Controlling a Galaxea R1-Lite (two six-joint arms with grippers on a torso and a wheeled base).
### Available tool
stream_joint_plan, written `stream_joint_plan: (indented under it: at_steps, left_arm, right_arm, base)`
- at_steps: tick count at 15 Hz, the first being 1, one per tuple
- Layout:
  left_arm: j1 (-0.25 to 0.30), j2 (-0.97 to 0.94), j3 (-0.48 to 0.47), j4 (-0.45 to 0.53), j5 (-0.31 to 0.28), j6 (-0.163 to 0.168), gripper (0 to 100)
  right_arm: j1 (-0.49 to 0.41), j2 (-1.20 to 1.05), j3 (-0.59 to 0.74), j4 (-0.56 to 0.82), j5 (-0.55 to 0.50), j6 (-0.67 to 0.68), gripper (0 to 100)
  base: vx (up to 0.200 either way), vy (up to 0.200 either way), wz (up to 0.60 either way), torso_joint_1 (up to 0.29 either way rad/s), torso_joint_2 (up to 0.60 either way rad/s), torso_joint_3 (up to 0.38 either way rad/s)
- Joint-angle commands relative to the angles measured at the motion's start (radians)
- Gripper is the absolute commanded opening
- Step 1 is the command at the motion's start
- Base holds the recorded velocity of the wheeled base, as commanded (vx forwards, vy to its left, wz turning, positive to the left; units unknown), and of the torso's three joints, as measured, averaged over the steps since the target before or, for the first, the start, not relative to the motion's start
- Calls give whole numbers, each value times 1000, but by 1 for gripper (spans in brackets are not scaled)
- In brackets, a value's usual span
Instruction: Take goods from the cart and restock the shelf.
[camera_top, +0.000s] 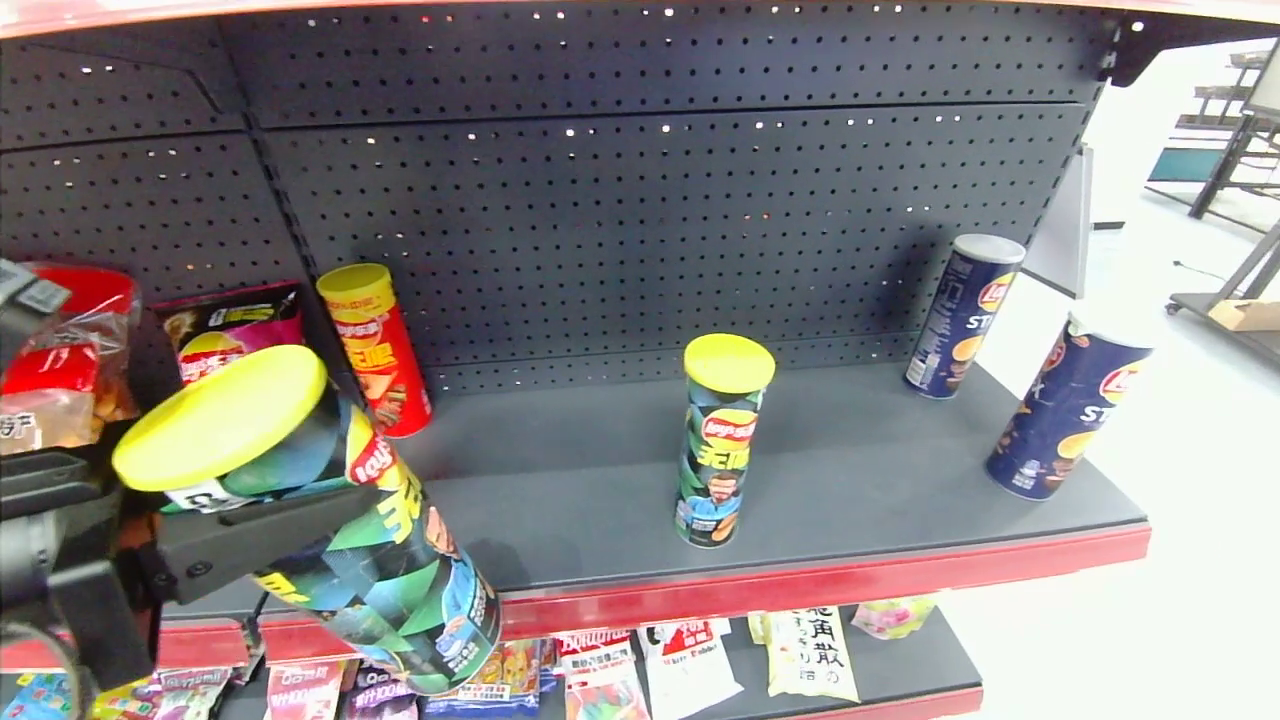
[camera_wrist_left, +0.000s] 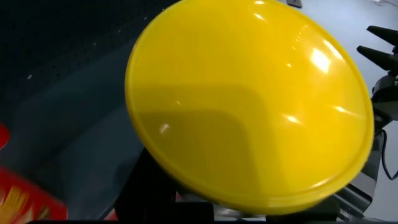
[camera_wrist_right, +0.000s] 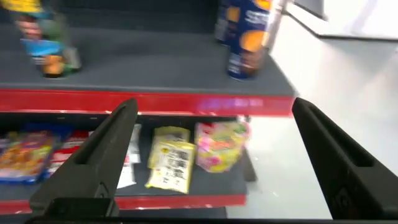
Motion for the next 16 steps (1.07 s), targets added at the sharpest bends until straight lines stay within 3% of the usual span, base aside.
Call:
stream_joint_plan:
  at_steps: [1, 4, 6, 8, 10, 12, 16]
  left_arm:
    - [2, 4, 1, -1, 1, 0, 0]
    - [13, 12, 1, -11, 18, 0, 0]
    - [40, 61, -5, -39, 88, 1, 0]
    - [40, 147, -20, -105, 111, 6, 0]
    - [22, 264, -33, -225, 111, 7, 0]
    - [-6, 347, -36, -326, 123, 6, 0]
    - [-38, 385, -39, -349, 126, -13, 0]
  right_arm:
    - [0, 0, 0, 0, 4, -3, 100]
    - [0, 0, 0, 0, 14, -8, 100]
    - [0, 0, 0, 0, 16, -8, 100]
    - [0, 0, 0, 0, 24, -8, 100]
    - [0, 0, 0, 0, 27, -2, 100]
    - [0, 0, 1, -8, 94, 1, 100]
    - [0, 0, -3, 3, 217, 44, 100]
  base:
    - [0, 0, 0, 0, 0, 0]
    - [0, 0, 0, 0, 0, 0]
    - [0, 0, 0, 0, 0, 0]
    - [0, 0, 0, 0, 0, 0]
    - [0, 0, 0, 0, 0, 0]
    - [0, 0, 0, 0, 0, 0]
    - [0, 0, 0, 0, 0, 0]
